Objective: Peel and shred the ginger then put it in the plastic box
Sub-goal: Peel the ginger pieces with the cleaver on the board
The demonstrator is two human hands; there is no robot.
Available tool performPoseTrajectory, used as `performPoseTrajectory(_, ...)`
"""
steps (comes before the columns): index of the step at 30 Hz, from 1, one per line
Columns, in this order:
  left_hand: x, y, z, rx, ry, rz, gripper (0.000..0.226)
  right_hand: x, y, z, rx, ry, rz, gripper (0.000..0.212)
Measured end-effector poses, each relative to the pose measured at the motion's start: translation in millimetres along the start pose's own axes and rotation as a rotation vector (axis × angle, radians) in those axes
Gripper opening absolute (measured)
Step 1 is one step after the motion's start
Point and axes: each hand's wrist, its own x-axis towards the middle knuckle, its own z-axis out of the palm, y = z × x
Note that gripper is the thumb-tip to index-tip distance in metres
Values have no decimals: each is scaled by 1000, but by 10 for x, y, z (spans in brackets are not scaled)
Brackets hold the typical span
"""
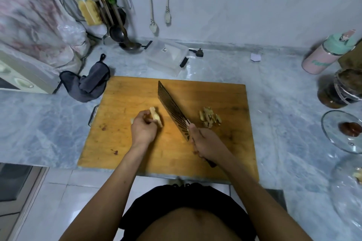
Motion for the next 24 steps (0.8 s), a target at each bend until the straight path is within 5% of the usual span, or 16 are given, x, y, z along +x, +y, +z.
performPoseTrajectory(5, 185, 80, 77, -365, -94, -149, 35, 156, -121, 111, -68, -5, -49, 62)
performPoseTrajectory(12, 292, 31, 43, -544, -223, -232, 37, 208, -173, 148, -160, 9, -41, 58)
performPoseTrajectory(19, 374, -81, 64, -389, -129, -227, 19, 218, -176, 147, -142, -1, -30, 68)
performPoseTrajectory(24, 377, -66, 76, -98, -75, -60, 13, 238, -176, 116, -152, -14, -62, 76)
